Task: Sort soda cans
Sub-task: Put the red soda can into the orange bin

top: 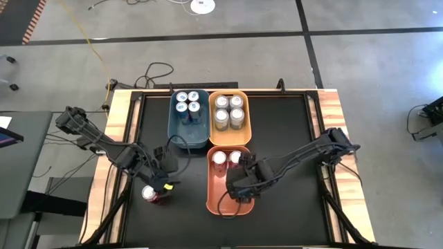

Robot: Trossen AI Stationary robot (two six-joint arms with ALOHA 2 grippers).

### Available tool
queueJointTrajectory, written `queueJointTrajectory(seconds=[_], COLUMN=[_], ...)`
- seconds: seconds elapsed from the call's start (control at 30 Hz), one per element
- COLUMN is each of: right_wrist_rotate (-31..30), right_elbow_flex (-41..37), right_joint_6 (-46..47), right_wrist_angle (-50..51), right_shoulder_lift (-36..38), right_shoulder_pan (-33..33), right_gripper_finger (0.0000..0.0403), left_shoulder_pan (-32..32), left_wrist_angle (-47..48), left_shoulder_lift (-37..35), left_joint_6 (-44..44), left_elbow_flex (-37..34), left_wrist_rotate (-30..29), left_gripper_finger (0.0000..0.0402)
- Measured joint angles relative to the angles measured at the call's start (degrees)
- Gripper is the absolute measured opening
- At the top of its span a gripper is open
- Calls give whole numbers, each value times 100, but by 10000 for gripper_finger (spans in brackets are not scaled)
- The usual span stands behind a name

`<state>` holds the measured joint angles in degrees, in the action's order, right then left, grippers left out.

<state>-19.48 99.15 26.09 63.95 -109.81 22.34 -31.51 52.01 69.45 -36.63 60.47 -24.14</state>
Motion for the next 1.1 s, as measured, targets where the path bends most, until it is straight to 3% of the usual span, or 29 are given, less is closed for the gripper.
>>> queueJointTrajectory(seconds=[0.27, 0.43, 0.63, 0.73, 1.1], right_wrist_rotate=[-718, -1549, -2951, -3175, -3422], right_elbow_flex=[0, 2, 0, 0, -7], right_joint_6=[175, 552, 841, 883, 1691], right_wrist_angle=[77, 317, 366, 236, 720], right_shoulder_lift=[536, 863, 827, 796, 733], right_shoulder_pan=[227, 395, 586, 552, 713], right_gripper_finger=[400, 400, 400, 400, 400], left_shoulder_pan=[-15, -402, -727, -867, -1784], left_wrist_angle=[3, 203, 1515, 1965, 1517], left_shoulder_lift=[0, 0, 2, 0, 189], left_joint_6=[-508, -479, -1873, -2456, -3464], left_elbow_flex=[0, 0, 253, 406, 109], left_wrist_rotate=[-76, 1197, 1635, 1641, 1561], left_gripper_finger=[389, 389, 389, 389, 389])
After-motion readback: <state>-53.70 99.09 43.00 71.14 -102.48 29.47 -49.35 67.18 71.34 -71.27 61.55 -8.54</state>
